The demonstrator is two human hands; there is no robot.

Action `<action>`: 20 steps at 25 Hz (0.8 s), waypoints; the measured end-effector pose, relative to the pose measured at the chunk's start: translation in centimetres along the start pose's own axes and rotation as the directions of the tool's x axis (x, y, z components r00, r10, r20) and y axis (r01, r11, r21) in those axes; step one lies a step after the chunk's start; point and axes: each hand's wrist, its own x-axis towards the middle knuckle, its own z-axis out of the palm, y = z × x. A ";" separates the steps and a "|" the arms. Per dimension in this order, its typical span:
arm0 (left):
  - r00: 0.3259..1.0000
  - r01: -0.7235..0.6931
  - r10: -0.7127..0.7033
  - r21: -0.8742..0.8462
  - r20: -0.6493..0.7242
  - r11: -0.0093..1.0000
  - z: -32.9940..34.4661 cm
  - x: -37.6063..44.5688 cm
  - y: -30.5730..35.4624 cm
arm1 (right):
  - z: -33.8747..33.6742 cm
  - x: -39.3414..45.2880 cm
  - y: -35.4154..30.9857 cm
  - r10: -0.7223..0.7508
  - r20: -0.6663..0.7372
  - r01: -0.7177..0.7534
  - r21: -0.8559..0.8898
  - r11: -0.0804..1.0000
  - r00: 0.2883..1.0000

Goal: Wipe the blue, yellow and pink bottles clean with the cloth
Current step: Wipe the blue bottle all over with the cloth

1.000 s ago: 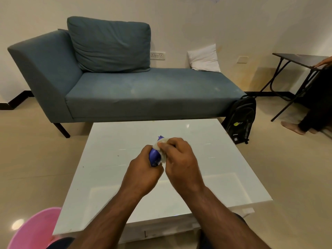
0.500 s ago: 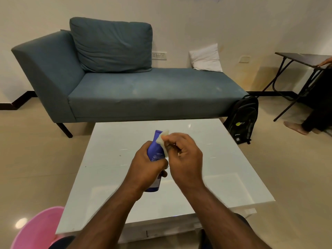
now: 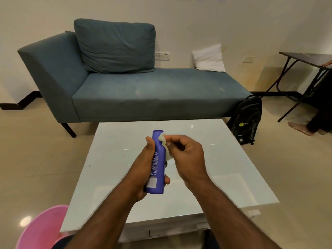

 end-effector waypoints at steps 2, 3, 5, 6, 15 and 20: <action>1.000 0.006 -0.006 -0.030 0.005 1.000 0.1 0.2 -0.1 | 0.2 0.7 -0.4 0.003 -0.025 -0.004 -0.013 1.000 1.000; 1.000 0.009 -0.010 -0.034 -0.019 0.999 0.1 0.3 0.0 | 0.4 0.6 -0.4 -0.011 -0.023 0.010 -0.044 0.999 1.000; 0.997 0.037 -0.041 -0.063 -0.070 0.997 -0.3 0.5 0.0 | 0.8 -0.3 -0.2 -0.067 0.014 0.068 -0.164 0.984 0.998; 0.995 0.048 -0.055 -0.090 -0.081 0.995 -0.5 0.6 -0.1 | 0.9 -0.7 0.0 -0.087 0.039 0.093 -0.214 0.972 0.995; 0.991 0.028 -0.046 -0.144 -0.125 0.989 -0.5 1.4 0.0 | 1.7 -1.7 -0.1 -0.141 0.060 0.153 -0.319 0.935 0.988; 0.981 0.035 -0.049 -0.080 -0.185 0.996 -0.7 1.7 -0.8 | 1.5 -1.8 -0.3 -0.225 0.133 0.260 -0.414 0.872 0.965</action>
